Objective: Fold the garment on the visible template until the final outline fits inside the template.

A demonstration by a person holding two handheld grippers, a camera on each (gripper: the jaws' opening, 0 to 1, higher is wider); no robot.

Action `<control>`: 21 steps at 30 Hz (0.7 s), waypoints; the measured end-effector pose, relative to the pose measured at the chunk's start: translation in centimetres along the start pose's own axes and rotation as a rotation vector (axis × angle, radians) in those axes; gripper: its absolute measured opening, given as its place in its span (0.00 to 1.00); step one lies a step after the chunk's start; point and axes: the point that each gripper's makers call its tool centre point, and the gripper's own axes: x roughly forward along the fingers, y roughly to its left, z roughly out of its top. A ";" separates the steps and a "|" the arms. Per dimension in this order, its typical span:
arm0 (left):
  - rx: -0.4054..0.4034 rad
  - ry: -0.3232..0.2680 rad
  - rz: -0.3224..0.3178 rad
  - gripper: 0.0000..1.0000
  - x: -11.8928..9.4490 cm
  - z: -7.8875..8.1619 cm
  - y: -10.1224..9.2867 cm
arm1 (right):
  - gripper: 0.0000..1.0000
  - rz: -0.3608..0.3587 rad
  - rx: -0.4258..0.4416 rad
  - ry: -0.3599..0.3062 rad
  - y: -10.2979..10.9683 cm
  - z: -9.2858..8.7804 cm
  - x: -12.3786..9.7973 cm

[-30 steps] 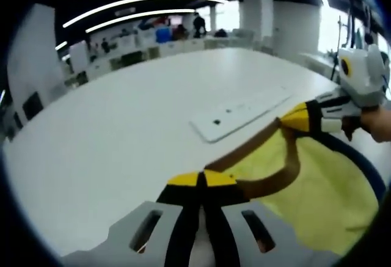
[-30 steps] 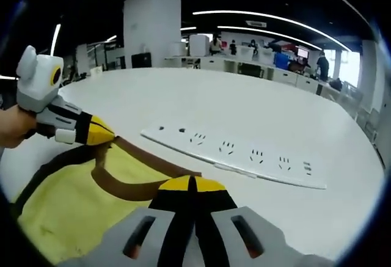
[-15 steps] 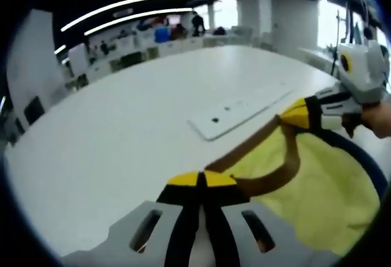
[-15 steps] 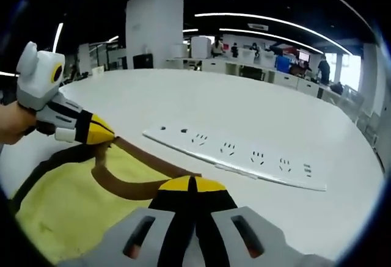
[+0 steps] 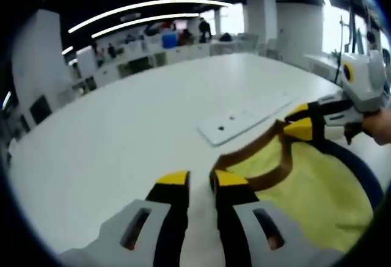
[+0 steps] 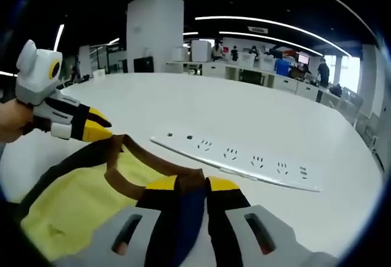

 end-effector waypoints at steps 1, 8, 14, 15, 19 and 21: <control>-0.003 -0.002 -0.002 0.16 0.1 0.3 0.1 | 0.19 0.001 0.002 -0.001 0.1 0.1 -0.1; -0.018 -0.011 -0.005 0.26 -0.4 0.5 -0.4 | 0.26 0.003 0.003 0.006 0.4 0.1 -0.8; -0.037 -0.014 -0.018 0.33 -0.9 0.7 -0.9 | 0.29 0.003 0.010 0.009 0.4 0.1 -1.4; -0.038 -0.016 -0.020 0.33 -0.9 0.7 -0.9 | 0.29 0.003 0.009 0.007 0.5 0.2 -1.6; -0.054 -0.023 -0.032 0.35 -1.5 0.8 -1.5 | 0.30 0.011 -0.004 0.010 0.6 0.3 -1.7; -0.045 -0.020 -0.034 0.35 -1.6 1.0 -1.5 | 0.30 0.014 -0.001 0.010 0.7 0.5 -2.0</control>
